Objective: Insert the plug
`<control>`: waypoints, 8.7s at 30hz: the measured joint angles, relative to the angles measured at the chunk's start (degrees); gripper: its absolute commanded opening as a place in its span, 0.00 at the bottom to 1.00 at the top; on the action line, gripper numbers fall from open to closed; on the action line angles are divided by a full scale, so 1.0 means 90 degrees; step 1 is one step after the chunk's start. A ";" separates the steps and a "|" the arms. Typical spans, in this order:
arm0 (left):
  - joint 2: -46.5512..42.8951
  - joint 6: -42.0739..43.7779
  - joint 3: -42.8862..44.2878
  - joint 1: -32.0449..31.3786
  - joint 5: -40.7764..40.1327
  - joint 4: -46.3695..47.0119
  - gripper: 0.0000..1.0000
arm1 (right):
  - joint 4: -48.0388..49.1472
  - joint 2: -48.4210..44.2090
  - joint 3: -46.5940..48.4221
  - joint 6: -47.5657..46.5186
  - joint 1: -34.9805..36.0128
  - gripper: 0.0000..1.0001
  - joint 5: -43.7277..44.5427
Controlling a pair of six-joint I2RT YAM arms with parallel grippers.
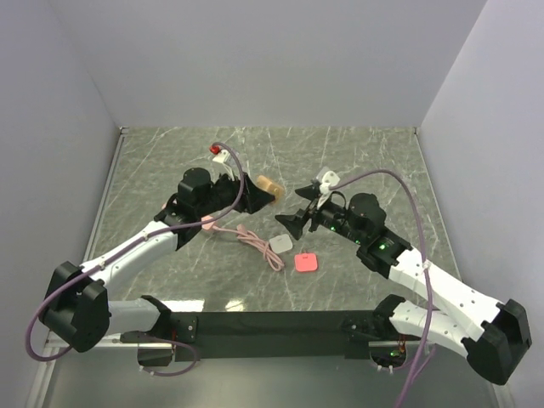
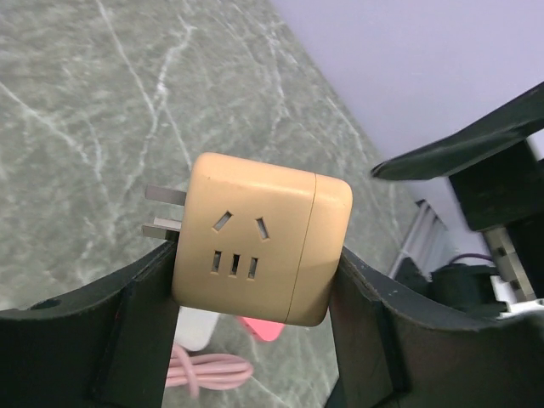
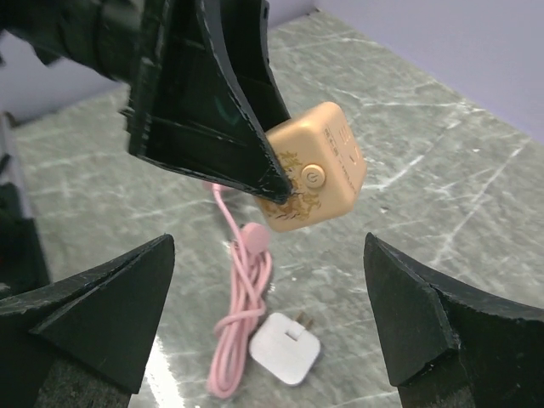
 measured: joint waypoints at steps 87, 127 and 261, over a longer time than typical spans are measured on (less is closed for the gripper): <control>-0.0636 -0.0192 -0.0194 0.0350 0.1258 0.0131 1.00 | 0.0095 0.0925 0.0228 -0.1413 0.1263 0.00 0.2965; -0.1411 -0.0287 -0.0891 0.0447 -0.1163 0.0015 0.99 | -0.1214 0.1251 0.1632 -0.0498 -0.0036 0.00 -0.0231; -0.0716 -0.1338 -0.3036 0.0906 -0.3653 0.1032 0.94 | -0.7373 0.7779 0.8400 0.1617 0.0627 0.00 0.1727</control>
